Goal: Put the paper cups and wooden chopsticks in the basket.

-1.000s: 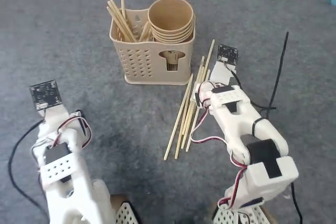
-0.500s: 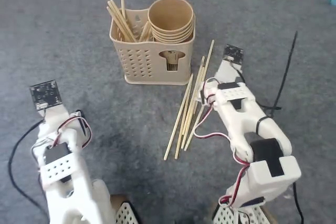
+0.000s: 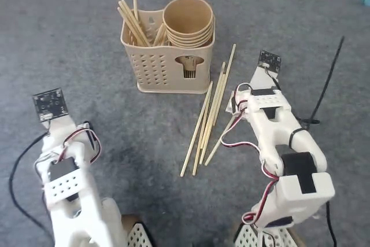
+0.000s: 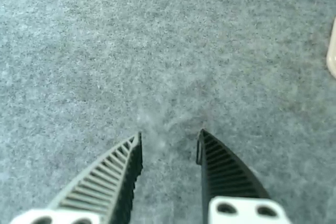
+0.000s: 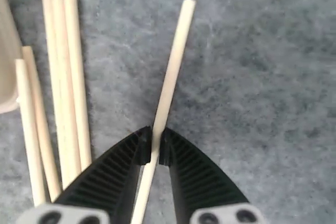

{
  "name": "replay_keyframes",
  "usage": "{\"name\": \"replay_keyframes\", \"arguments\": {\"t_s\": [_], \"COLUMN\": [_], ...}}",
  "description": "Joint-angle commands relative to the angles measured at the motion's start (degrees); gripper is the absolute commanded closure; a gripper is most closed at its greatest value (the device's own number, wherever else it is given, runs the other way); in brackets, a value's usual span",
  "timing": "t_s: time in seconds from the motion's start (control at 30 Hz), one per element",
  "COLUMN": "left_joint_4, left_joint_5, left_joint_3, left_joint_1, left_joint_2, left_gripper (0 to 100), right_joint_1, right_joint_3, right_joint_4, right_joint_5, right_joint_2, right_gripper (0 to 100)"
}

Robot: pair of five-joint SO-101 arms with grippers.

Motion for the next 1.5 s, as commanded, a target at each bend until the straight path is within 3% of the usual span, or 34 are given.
{"name": "replay_keyframes", "arguments": {"t_s": [0.0, 0.17, 0.4, 0.67, 0.83, 0.97, 1.13, 1.3, 1.47], "left_joint_4": [0.09, 0.09, 1.23, 2.99, 8.97, 11.87, 12.22, 12.13, 12.04], "left_joint_5": [-0.26, -0.26, -0.35, -0.09, 0.35, 5.71, 6.86, 6.68, 1.23], "left_joint_3": [-0.31, -0.31, -0.31, -0.84, -6.37, -13.41, -21.76, -32.31, -38.55], "left_joint_1": [0.44, 0.44, 4.57, 17.76, 32.88, 41.49, 46.59, 47.12, 51.60], "left_joint_2": [-1.76, -1.76, -1.41, -1.76, -1.32, -0.35, 12.40, 30.33, 42.99], "left_gripper": [83, 83, 83, 84, 84, 84, 84, 84, 84], "right_joint_1": [1.10, 1.01, -2.86, -6.02, -5.85, -3.74, -3.30, -3.12, -3.12], "right_joint_3": [-0.53, 8.18, 31.38, 42.11, 42.11, 42.11, 42.11, 42.11, 42.02], "right_joint_4": [4.62, 4.44, -14.37, -26.59, -29.14, -31.60, -31.87, -31.87, -31.87], "right_joint_5": [0.70, 0.62, 0.88, 5.98, 6.15, 6.15, 6.15, 6.15, 6.24], "right_joint_2": [-6.02, -20.18, -44.00, -51.47, -49.89, -48.75, -48.48, -48.48, -48.48], "right_gripper": [99.1, 99.1, 99.1, 99.1, 99.1, 99.1, 99.1, 99.1, 99.1]}}
